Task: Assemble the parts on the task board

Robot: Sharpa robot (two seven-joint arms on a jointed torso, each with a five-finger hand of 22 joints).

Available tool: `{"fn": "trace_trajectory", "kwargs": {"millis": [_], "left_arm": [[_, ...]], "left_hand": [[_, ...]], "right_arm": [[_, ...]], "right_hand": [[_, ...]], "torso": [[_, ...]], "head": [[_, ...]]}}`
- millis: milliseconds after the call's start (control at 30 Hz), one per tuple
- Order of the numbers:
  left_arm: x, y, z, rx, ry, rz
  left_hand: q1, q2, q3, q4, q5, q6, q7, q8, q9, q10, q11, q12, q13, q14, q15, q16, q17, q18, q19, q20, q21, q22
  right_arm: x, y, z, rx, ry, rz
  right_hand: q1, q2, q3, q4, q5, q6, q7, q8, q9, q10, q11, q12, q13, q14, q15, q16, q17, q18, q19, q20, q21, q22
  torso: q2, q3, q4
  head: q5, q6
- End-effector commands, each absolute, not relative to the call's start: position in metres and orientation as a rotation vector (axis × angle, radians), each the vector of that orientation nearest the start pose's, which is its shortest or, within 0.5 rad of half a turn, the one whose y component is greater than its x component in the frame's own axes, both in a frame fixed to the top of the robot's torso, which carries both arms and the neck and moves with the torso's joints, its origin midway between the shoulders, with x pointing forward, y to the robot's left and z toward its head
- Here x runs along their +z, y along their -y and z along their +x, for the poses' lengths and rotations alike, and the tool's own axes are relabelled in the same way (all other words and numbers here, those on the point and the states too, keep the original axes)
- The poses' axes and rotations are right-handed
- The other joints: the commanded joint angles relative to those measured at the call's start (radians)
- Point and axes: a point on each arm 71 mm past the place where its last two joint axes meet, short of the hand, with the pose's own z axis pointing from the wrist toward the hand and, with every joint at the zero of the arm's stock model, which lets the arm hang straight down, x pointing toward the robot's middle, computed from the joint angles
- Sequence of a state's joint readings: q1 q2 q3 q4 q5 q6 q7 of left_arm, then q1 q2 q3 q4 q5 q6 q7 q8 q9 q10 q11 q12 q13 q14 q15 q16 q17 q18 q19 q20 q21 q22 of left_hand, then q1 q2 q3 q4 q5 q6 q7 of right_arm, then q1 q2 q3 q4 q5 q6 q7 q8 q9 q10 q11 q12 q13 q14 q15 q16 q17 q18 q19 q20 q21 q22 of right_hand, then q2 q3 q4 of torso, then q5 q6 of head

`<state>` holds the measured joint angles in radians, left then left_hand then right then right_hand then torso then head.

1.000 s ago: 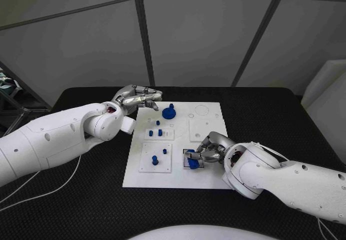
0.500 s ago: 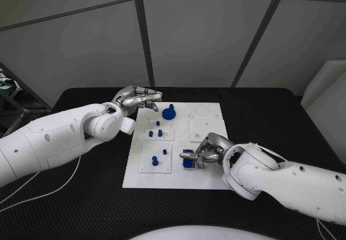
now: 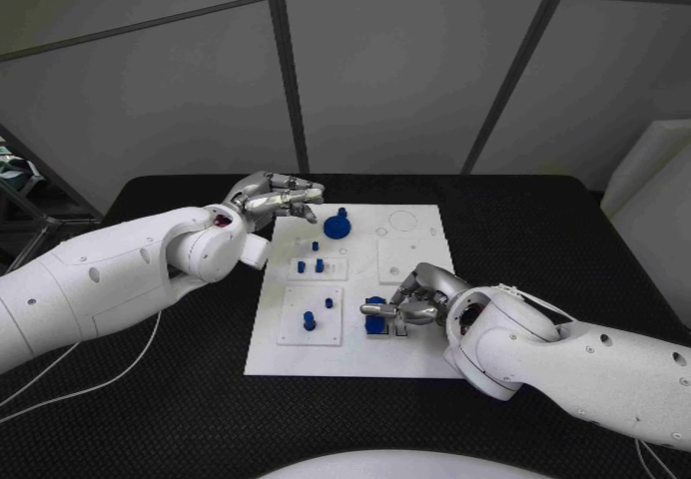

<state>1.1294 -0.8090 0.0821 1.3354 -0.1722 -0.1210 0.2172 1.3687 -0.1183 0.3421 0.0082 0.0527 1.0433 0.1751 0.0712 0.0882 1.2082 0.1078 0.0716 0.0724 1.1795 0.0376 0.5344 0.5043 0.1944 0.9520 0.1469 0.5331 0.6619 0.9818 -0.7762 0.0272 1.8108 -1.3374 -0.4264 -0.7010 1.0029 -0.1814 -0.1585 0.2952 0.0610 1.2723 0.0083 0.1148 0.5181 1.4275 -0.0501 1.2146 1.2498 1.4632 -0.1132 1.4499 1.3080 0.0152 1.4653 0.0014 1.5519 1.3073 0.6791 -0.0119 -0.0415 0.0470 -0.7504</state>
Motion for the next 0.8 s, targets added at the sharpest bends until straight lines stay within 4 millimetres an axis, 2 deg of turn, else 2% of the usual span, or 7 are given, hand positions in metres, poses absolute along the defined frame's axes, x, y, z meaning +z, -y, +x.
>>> {"fn": "trace_trajectory", "kwargs": {"millis": [33, 167, 333, 533, 800], "left_arm": [[-0.1913, -0.2388, 0.5196, -1.49, -1.583, -1.062], [-0.1914, -0.2391, 0.5196, -1.489, -1.583, -1.062], [-0.1917, -0.2394, 0.5198, -1.488, -1.583, -1.063], [-0.1923, -0.2394, 0.5198, -1.487, -1.584, -1.063], [-0.1926, -0.2399, 0.5197, -1.485, -1.584, -1.063]], "left_hand": [[-0.002, -0.004, -0.008, -0.001, -0.004, -0.01, 0.001, -0.006, -0.001, -0.008, 0.003, -0.003, 0.001, -0.005, 0.004, -0.006, -0.001, -0.015, 0.007, 0.002, -0.002, -0.002], [-0.002, -0.005, -0.009, -0.001, -0.004, -0.011, 0.001, -0.006, -0.001, -0.008, 0.003, -0.003, 0.001, -0.006, 0.004, -0.006, -0.001, -0.015, 0.007, 0.002, -0.003, -0.002], [-0.002, -0.005, -0.009, -0.001, -0.004, -0.011, 0.001, -0.006, -0.001, -0.008, 0.003, -0.003, 0.001, -0.006, 0.004, -0.006, -0.001, -0.015, 0.007, 0.002, -0.003, -0.002], [-0.002, -0.005, -0.009, -0.001, -0.004, -0.011, 0.001, -0.006, -0.001, -0.009, 0.003, -0.003, 0.001, -0.006, 0.005, -0.007, -0.001, -0.015, 0.007, 0.002, -0.004, -0.003], [-0.002, -0.005, -0.009, -0.001, -0.004, -0.011, 0.001, -0.006, -0.001, -0.009, 0.003, -0.003, 0.001, -0.006, 0.005, -0.007, -0.001, -0.015, 0.007, 0.002, -0.004, -0.003]], "right_arm": [[-0.2346, 0.1291, 0.3943, 0.531, -1.943, 0.345], [-0.2329, 0.1305, 0.392, 0.531, -1.942, 0.317], [-0.2317, 0.1314, 0.3905, 0.528, -1.941, 0.291], [-0.2314, 0.134, 0.3923, 0.504, -1.922, 0.283], [-0.2314, 0.1346, 0.3935, 0.496, -1.914, 0.268]], "right_hand": [[0.104, 0.038, 0.039, -0.005, 0.046, 0.002, 0.003, -0.006, 0.011, -0.002, -0.005, 0.001, 0.003, 0.073, -0.002, -0.001, 0.115, -0.011, 0.099, -0.005, 0.002, 0.253], [0.209, 0.05, 0.057, -0.05, 0.063, 0.005, 0.001, -0.006, 0.022, -0.001, -0.007, 0.003, 0.005, 0.073, -0.004, 0.001, 0.118, -0.012, 0.1, -0.006, 0.005, 0.255], [0.272, 0.059, 0.059, -0.094, 0.063, 0.007, 0.0, -0.007, 0.032, 0.0, -0.009, 0.005, 0.006, 0.074, -0.005, 0.004, 0.122, -0.013, 0.102, -0.008, 0.01, 0.258], [0.292, 0.076, 0.056, -0.114, 0.063, 0.011, -0.002, -0.009, 0.038, 0.002, -0.01, 0.008, 0.009, 0.075, -0.006, 0.006, 0.124, -0.014, 0.103, -0.008, 0.013, 0.26], [0.302, 0.083, 0.053, -0.126, 0.065, 0.013, -0.004, -0.01, 0.041, 0.003, -0.012, 0.009, 0.01, 0.075, -0.007, 0.006, 0.125, -0.014, 0.104, -0.009, 0.014, 0.26]], "torso": [[0.0, 0.0003, -0.0009], [-0.001, 0.0, -0.0006], [-0.001, 0.0003, -0.0003], [-0.001, -0.0006, 0.0005], [0.0, -0.0012, 0.0]], "head": [[0.0, 0.001], [-0.001, -0.001], [-0.001, 0.0], [-0.003, 0.0], [-0.003, 0.003]]}}
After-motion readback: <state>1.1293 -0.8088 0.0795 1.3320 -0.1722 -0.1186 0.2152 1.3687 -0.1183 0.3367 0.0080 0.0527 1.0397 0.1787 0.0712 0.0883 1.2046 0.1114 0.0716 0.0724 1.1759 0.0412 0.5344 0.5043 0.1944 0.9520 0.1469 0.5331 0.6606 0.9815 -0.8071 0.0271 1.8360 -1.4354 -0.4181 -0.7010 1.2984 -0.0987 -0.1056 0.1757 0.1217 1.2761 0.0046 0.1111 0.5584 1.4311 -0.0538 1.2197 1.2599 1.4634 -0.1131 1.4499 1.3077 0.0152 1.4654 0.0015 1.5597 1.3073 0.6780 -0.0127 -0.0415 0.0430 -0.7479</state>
